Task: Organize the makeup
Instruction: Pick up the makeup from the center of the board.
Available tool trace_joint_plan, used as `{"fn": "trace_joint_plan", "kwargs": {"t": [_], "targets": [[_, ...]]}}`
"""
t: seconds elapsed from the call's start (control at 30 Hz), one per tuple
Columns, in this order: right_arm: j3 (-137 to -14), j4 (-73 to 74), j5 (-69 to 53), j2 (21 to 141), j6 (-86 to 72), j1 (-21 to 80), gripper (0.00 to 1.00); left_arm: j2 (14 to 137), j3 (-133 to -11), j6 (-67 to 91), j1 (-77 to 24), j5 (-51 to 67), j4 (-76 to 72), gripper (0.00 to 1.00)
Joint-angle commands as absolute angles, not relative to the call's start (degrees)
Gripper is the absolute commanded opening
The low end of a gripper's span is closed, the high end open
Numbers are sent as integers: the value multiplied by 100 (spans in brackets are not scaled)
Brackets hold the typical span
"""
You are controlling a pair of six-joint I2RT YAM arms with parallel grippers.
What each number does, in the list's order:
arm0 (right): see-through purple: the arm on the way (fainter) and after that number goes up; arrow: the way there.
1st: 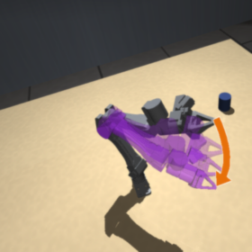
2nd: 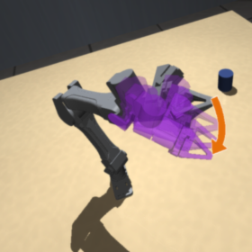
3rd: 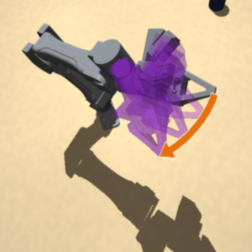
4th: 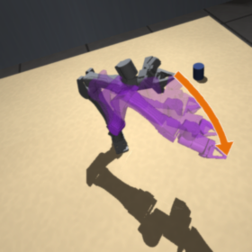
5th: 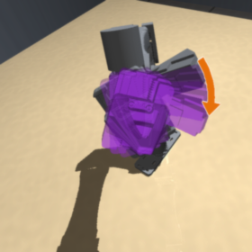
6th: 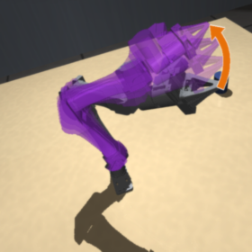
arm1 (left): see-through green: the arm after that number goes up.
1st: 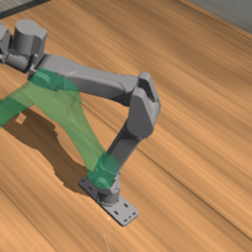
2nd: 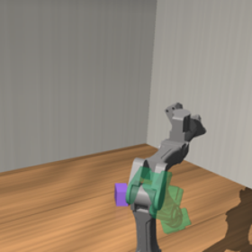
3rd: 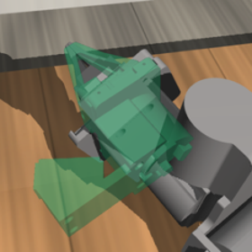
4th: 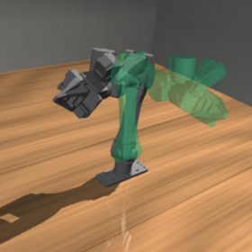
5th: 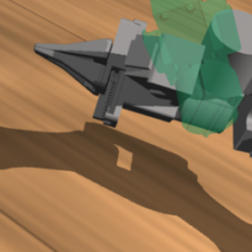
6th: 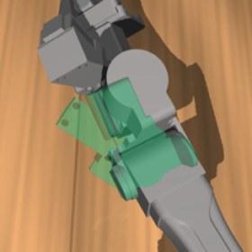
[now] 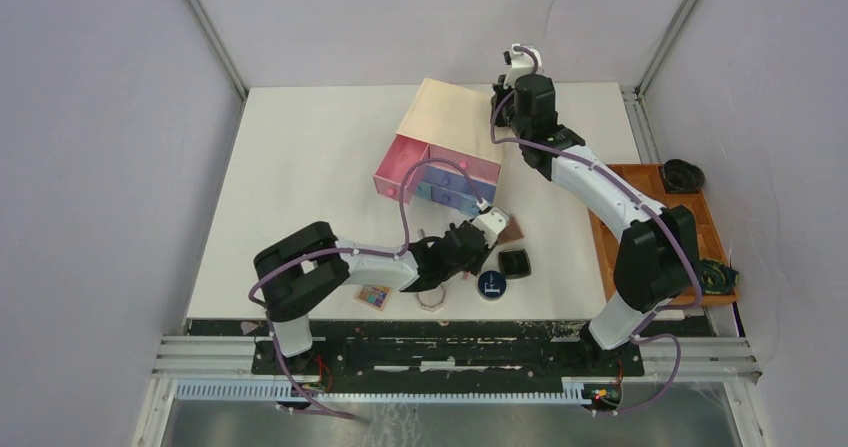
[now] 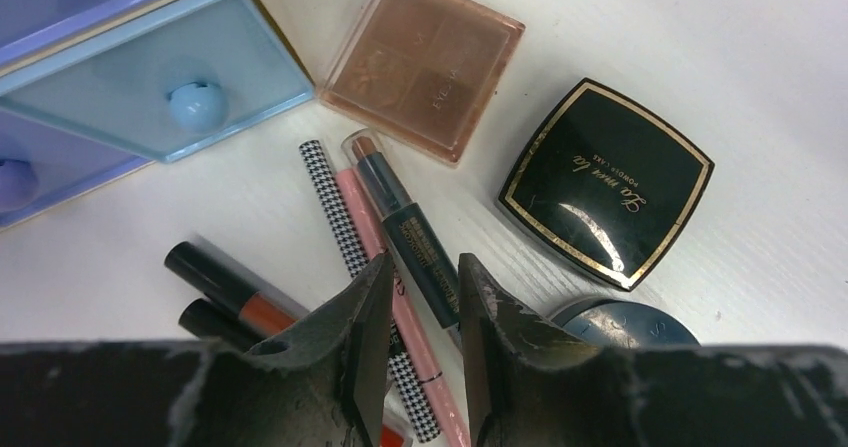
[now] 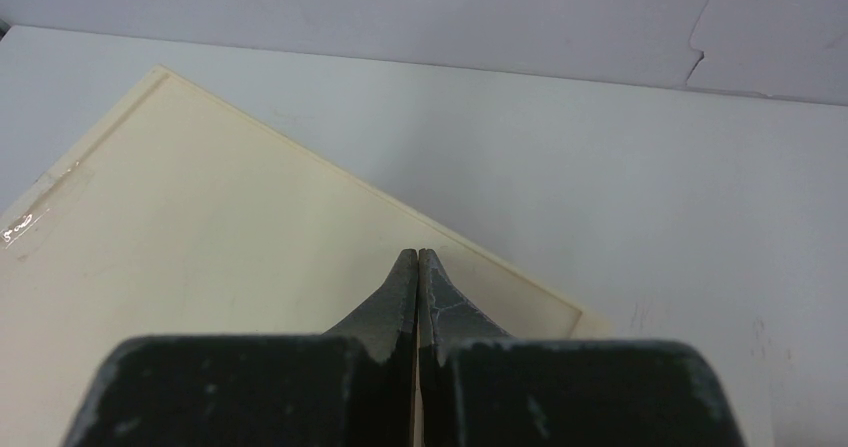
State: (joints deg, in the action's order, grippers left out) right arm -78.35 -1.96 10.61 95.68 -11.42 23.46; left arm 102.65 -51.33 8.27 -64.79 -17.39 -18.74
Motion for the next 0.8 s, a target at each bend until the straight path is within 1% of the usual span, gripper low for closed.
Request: {"fn": "trace_joint_plan", "kwargs": {"t": [0.0,0.2,0.57,0.63,0.7,0.77], "targets": [[-7338,1427,1098,9796,-1020,2296,1,10446,-5368,630,-6379,-1570,-1855,37],[-7289,1388,1082,9773,-1036,2299,1,10506,-5303,772,-6161,-1430,-1908,35],[-7256,1345,1079,9819,-1072,2295,1,10660,-5460,778,-6135,-1352,-1708,34],[-7244,1345,1096,9817,-1072,2301,1,10661,-5459,795,-6132,-1370,-1690,37],[-7244,1345,1098,9818,-1072,2302,1,10657,-5460,808,-6126,-1405,-1664,44],[-7240,1345,1090,9822,-1081,2298,0,10644,-5453,813,-6124,-1430,-1645,47]]}}
